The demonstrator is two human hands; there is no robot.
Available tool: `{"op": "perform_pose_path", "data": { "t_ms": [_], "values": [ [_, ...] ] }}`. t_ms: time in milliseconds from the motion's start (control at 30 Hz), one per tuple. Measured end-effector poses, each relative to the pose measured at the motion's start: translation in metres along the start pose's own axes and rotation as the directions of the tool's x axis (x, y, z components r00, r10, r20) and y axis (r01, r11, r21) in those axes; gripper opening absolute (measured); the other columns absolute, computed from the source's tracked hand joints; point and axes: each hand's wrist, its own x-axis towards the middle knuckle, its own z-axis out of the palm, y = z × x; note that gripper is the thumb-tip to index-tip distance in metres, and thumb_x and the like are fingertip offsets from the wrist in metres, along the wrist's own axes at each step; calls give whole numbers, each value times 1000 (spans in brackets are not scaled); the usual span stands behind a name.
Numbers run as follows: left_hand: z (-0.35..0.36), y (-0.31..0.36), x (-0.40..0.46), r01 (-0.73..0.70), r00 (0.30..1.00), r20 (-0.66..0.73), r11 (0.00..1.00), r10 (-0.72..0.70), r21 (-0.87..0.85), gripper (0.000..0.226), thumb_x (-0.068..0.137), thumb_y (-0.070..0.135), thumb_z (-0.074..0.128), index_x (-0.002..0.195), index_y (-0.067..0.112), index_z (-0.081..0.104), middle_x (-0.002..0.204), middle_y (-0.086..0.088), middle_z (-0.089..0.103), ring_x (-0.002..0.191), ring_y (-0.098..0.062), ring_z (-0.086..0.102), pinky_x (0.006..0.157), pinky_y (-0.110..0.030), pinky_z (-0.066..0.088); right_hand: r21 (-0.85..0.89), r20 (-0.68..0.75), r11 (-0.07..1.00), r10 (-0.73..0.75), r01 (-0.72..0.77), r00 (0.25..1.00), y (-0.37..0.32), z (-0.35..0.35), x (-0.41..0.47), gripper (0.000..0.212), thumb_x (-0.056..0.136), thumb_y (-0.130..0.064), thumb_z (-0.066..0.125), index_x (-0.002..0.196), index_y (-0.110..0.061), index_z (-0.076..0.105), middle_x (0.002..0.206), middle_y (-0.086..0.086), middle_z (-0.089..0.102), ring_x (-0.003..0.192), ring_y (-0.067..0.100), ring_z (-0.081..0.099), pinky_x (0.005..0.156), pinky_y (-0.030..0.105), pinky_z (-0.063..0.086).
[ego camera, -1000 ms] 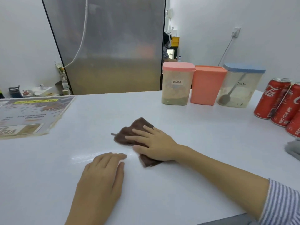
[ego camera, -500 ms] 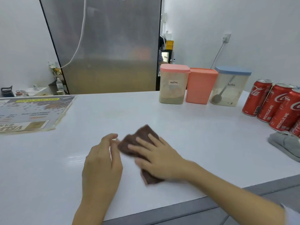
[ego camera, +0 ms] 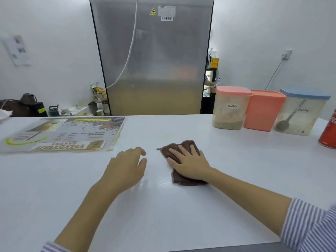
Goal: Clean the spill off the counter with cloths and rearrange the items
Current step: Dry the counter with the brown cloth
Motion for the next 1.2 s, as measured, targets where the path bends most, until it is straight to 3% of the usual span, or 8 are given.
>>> {"op": "perform_pose_path", "data": {
  "t_ms": [133, 267, 533, 700, 867, 933, 1067, 1200],
  "values": [
    [-12, -50, 57, -9, 993, 117, 983, -13, 185, 38, 99, 32, 35, 134, 20, 39, 138, -2, 46, 124, -22, 45, 99, -36, 38, 42, -98, 996, 85, -81, 992, -18, 7, 50, 55, 93, -55, 19, 145, -39, 22, 158, -2, 12, 145, 35, 1, 115, 53, 4],
    [-13, -98, 115, 62, 990, 108, 978, -86, 201, 40, 99, 26, 33, 136, 12, 35, 141, -8, 42, 123, -28, 46, 99, -38, 39, 53, -117, 981, 190, -184, 975, -29, 8, 99, 57, 92, -53, 20, 146, -34, 23, 158, 0, 12, 145, 36, 1, 115, 53, 5],
    [24, -150, 185, 137, 969, -218, 987, -116, 84, 34, 98, 19, 34, 126, 6, 48, 132, -14, 51, 115, -31, 50, 96, -41, 41, -13, -122, 981, 191, -194, 974, -51, -1, 216, 55, 96, -46, 18, 147, -26, 22, 159, -2, 10, 144, 39, 1, 114, 54, 5],
    [31, -155, 191, 62, 966, -257, 994, -37, 89, 28, 97, 16, 36, 118, 7, 53, 121, -13, 57, 106, -29, 53, 91, -40, 44, -124, -70, 967, -234, 224, 970, -71, 8, 194, 48, 100, -40, 19, 147, -32, 23, 157, -9, 17, 144, 31, 13, 117, 44, 8],
    [37, -163, 197, 68, 964, -260, 996, -53, 49, 32, 94, 10, 39, 123, 6, 50, 125, -15, 54, 113, -30, 49, 95, -39, 42, -28, 56, 757, -651, 653, 757, -76, 16, 122, 43, 101, -46, 22, 144, -48, 18, 154, -27, 8, 146, 5, -3, 119, 31, -2],
    [37, -164, 200, 69, 965, -254, 997, -62, 22, 36, 92, 7, 39, 128, 5, 47, 129, -16, 51, 118, -30, 46, 99, -37, 38, 41, 40, 798, -602, 601, 797, -76, 12, 138, 42, 101, -44, 24, 143, -49, 22, 153, -30, 12, 145, 1, 0, 119, 32, 2],
    [34, -165, 200, 30, 969, -245, 999, -40, -44, 38, 94, 7, 37, 131, 4, 43, 134, -15, 47, 123, -29, 41, 103, -36, 34, 6, -72, 959, -282, 283, 957, -105, 14, 210, 44, 100, -37, 22, 143, -40, 29, 155, -18, 21, 144, 14, 12, 116, 44, 12],
    [33, -169, 198, -45, 978, -208, 993, 21, -111, 38, 94, 4, 35, 131, 3, 43, 137, -14, 43, 126, -27, 38, 105, -33, 30, -73, -158, 983, -180, 170, 971, -135, 26, 220, 43, 99, -33, 22, 140, -33, 36, 150, -9, 31, 137, 24, 24, 111, 40, 17]
  ]
}}
